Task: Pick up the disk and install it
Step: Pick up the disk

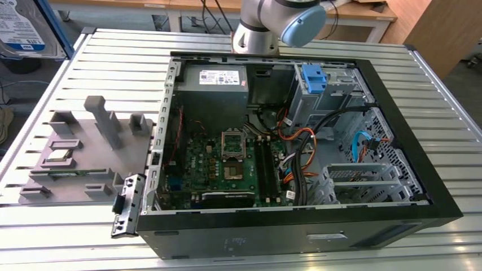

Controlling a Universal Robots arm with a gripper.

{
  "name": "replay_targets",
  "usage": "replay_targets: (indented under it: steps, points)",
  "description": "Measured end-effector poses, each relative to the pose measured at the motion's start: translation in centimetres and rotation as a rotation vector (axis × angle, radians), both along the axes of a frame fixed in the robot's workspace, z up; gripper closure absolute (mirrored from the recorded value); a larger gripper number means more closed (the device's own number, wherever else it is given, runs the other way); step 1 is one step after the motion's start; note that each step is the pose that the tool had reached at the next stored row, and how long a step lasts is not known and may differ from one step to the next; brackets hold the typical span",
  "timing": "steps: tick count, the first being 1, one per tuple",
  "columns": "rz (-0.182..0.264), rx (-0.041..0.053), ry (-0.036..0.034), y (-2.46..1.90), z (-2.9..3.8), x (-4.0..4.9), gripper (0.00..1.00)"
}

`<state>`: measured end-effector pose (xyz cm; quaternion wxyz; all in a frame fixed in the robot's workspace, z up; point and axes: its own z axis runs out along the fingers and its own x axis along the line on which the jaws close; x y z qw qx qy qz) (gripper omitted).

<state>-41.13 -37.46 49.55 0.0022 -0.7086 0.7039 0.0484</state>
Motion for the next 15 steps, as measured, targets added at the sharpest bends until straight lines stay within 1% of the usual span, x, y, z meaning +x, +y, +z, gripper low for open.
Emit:
replay_targets:
  steps: [8,15]
  points:
    - [0.0,0.0001,-0.0002,0.0,0.02,0.02,0.65]
    - [0.0,0.0,0.0,0.0,0.03,0.68,0.65]
